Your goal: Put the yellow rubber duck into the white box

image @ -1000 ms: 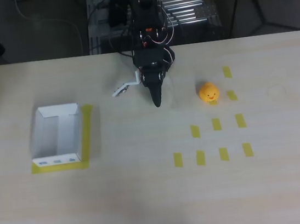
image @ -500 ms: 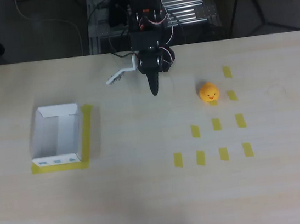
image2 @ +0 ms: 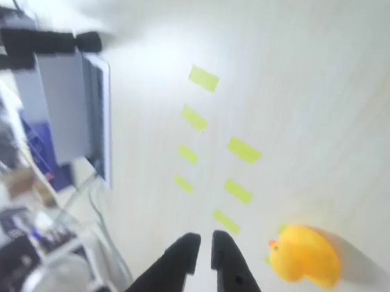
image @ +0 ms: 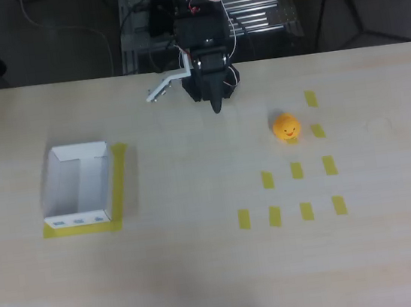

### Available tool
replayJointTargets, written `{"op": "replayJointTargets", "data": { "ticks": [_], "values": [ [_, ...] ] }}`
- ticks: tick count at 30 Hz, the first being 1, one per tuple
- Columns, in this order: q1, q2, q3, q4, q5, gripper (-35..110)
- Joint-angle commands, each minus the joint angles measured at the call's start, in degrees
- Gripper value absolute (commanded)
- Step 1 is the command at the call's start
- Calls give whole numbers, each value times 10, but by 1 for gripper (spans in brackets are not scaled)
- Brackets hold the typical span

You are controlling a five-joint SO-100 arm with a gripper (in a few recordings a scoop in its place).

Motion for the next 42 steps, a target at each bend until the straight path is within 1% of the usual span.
{"op": "replayJointTargets", "data": {
  "ticks": [1, 4, 7, 9, 13, 15, 19, 21, 24, 34, 42],
  "values": [
    [-60, -29, -91, 23, -70, 1],
    [-89, -44, -98, 32, -86, 5],
    [-117, -54, -85, 55, -120, 16],
    [-143, -62, -69, 63, -154, 21],
    [-218, -81, -21, 81, -201, 41],
    [-265, -91, -3, 98, -214, 43],
    [-343, -108, 40, 112, -207, 52],
    [-368, -120, 59, 110, -203, 53],
    [-378, -139, 70, 94, -197, 53],
    [-349, -229, 93, 13, -201, 54],
    [-346, -306, 60, -9, -196, 54]
  ]
}}
